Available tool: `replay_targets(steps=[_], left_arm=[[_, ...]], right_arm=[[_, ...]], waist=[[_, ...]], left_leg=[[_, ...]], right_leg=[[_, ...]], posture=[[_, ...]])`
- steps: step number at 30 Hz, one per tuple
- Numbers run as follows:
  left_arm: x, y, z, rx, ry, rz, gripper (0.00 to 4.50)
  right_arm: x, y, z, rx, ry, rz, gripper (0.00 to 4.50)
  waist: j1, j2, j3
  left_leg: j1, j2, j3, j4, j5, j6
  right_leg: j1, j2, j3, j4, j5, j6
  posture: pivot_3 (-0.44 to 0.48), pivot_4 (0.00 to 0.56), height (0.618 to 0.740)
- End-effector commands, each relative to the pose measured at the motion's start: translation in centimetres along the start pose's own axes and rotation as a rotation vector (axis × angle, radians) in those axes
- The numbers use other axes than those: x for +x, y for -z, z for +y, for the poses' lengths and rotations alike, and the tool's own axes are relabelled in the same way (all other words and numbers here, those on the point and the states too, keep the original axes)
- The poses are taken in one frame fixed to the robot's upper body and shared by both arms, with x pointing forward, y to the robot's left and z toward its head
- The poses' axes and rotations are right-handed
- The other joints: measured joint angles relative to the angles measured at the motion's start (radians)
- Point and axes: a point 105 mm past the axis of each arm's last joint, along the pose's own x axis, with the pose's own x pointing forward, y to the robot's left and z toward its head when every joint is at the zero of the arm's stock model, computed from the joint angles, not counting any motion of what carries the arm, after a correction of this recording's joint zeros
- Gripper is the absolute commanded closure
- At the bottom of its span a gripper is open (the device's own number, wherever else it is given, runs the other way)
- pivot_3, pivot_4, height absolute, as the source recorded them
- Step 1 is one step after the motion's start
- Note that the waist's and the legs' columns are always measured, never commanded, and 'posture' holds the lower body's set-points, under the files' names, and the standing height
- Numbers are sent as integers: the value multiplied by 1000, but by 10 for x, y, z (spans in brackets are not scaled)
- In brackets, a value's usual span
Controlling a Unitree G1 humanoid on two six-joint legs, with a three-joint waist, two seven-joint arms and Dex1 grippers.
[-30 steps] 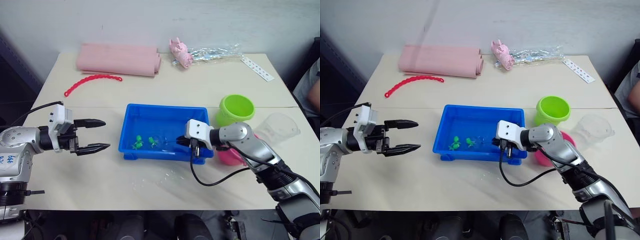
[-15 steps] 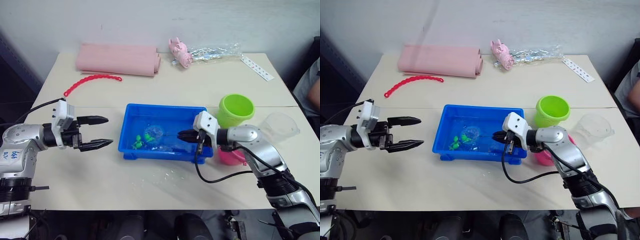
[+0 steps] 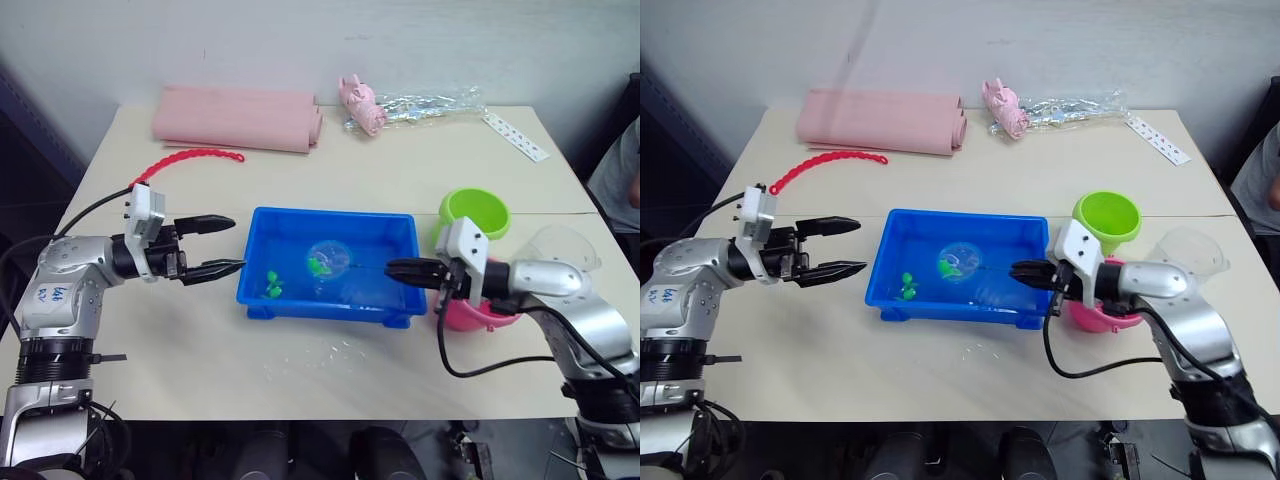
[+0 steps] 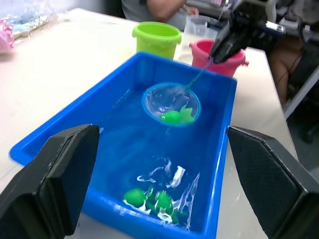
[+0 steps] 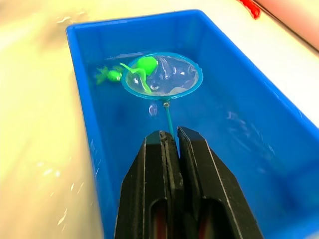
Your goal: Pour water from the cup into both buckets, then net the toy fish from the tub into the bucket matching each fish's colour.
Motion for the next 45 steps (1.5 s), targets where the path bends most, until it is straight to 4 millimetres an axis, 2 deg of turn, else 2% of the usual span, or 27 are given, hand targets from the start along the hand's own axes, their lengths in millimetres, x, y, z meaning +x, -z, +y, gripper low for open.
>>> replay_targets(steps=[1,9,16,23,28,31,36,40,45], left_arm=[[8,-13,-2,44,15,-48,35],[32,-18,-4,10,50,-101,35],[44,-28,-4,46,60,-132,35],[57,-43,-5,62,64,-194,35],[69,-57,-10,69,88,-217,35],[77,-64,-12,88,91,-200,35],[83,-73,-13,96,84,-202,35],[86,-74,-15,89,97,-211,35],[86,-68,-16,94,96,-208,35]], right_arm=[[-19,-14,-2,-30,62,-34,4500],[-48,-13,-1,13,138,-27,4500],[-76,-31,-15,17,221,-67,4500],[-110,-34,-50,-43,369,-29,4500],[-130,-25,-78,-90,480,19,4500],[-142,-13,-95,-164,546,114,4500],[-147,4,-112,-320,590,259,4500],[-146,19,-119,-606,574,416,4500],[-143,17,-123,-878,545,490,4500]], waist=[[0,0,0],[2,0,0],[2,0,0],[6,0,0],[9,-1,0],[12,-1,0],[11,-1,0],[12,0,0],[10,0,0]], left_leg=[[0,0,0,0,0,0],[0,0,0,0,0,0],[0,0,0,0,0,0],[0,0,0,1,0,0],[0,0,1,1,0,1],[0,0,2,2,0,1],[0,0,3,2,0,1],[0,0,5,1,0,2],[0,0,6,2,0,2]], right_leg=[[0,0,0,0,0,0],[1,0,0,0,0,0],[1,0,-1,-1,0,0],[2,0,-1,-2,0,0],[2,0,-2,-2,0,0],[2,0,-2,-2,0,0],[2,1,-3,-1,0,0],[0,0,-4,-1,0,0],[0,1,-4,-1,0,0]], posture=[[0,150,740],[0,150,740],[0,150,740],[0,150,740],[0,150,740],[0,150,740],[0,150,740],[0,150,740],[0,150,740]])
